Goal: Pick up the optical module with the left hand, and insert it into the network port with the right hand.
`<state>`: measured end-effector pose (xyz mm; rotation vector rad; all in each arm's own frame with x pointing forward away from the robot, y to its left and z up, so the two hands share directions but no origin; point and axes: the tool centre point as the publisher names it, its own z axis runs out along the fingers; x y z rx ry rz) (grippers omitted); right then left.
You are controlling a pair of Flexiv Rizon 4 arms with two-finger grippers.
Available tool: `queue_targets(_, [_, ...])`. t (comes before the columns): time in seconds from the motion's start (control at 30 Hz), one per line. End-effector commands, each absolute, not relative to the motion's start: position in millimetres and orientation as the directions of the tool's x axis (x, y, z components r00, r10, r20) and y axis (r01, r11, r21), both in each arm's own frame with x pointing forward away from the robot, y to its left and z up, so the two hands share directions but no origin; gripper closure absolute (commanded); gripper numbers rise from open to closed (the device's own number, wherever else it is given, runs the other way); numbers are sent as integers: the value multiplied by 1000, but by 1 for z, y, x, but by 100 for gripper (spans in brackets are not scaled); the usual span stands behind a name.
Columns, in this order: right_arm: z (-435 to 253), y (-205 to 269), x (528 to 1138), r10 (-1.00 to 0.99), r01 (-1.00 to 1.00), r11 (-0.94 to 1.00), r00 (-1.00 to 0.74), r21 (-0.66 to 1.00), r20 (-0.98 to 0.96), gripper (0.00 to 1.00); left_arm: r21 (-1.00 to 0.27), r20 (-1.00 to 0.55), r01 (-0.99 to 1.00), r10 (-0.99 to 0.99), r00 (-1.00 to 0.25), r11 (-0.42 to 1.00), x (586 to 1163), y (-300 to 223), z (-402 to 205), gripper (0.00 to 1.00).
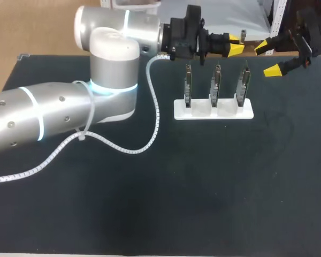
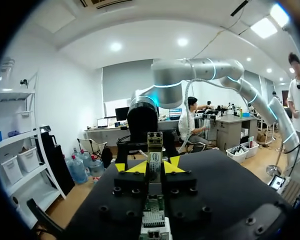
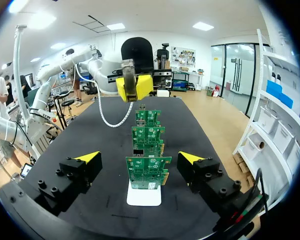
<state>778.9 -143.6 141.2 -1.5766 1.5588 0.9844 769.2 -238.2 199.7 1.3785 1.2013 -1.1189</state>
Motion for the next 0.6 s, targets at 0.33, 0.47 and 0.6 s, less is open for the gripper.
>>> queue_targets(0.33, [141, -143, 778, -467, -999, -28, -13, 30, -884, 0, 59, -994, 998, 96, 61, -20, 761, -253, 185, 100])
queue_targets(0.47, [141, -143, 778, -467, -999, -28, -13, 30, -884, 0, 53, -994, 998, 96, 54, -17, 761, -256, 182, 100])
queue_targets(0.6, [141, -143, 778, -467, -999, -28, -13, 30, -884, 0, 47, -994, 999, 94, 47, -12, 761, -258, 179, 100])
